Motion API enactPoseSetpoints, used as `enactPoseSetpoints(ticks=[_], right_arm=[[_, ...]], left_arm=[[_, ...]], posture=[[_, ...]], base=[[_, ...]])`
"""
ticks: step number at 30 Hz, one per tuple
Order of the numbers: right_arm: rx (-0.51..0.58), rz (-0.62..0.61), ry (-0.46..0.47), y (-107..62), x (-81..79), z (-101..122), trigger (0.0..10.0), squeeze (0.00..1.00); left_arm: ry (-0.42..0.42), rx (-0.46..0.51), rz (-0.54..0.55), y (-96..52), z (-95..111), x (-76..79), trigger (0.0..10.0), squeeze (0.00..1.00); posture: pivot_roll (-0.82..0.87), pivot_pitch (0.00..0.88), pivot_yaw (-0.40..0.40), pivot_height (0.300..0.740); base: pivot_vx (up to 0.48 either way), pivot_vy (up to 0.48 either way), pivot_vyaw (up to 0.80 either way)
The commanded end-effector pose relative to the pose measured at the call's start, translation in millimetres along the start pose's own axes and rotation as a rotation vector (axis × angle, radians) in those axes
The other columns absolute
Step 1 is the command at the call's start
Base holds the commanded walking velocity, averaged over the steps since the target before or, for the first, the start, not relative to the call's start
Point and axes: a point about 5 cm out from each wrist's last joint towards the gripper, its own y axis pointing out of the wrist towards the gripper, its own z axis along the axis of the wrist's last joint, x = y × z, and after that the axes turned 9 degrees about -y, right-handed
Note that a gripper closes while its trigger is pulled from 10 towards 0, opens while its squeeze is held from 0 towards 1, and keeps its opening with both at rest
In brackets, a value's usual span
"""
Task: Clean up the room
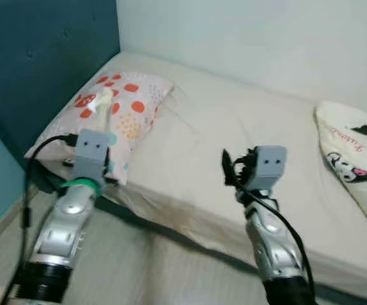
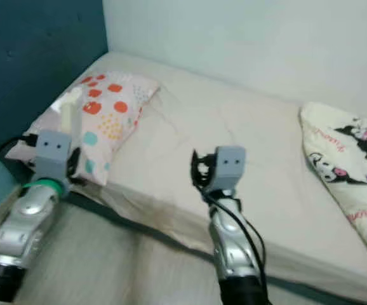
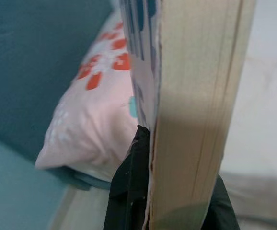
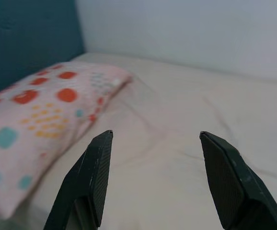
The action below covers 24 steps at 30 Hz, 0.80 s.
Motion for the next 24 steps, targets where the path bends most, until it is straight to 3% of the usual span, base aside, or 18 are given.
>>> enactPoseSetpoints(ticks=[1, 9, 21, 24], right_arm=[[-0.041, -0.035, -0.012, -3.9, 10.1, -8.6, 10.0, 0.0], [-0.052, -0.063, -0.027, -4.0, 14.1, -10.0, 10.0, 0.0], [-0.059, -0.077, -0.042, -3.9, 15.1, -11.0, 10.0, 0.0], [-0.056, -0.074, -0.039, -3.2, 13.6, -10.5, 10.0, 0.0]], left_arm=[[0.044, 0.042, -0.137, -1.1, 4.2, 22.4, 10.0, 0.0], [0.079, 0.029, -0.238, -2.9, 1.1, 29.9, 10.0, 0.0], [0.163, 0.021, -0.351, -9.5, -2.3, 39.9, 10.0, 0.0], [0.313, 0.001, -0.437, -17.4, -10.8, 46.1, 10.0, 0.0]], posture=[[-0.01, 0.072, 0.017, 0.74], [-0.02, 0.072, 0.021, 0.74], [-0.01, 0.076, 0.023, 0.74], [-0.01, 0.077, 0.023, 0.74]], base=[[0.446, 0.0, -0.8], [0.417, 0.0, -0.75], [0.0, 0.0, 0.0], [0.0, 0.0, 0.0]])
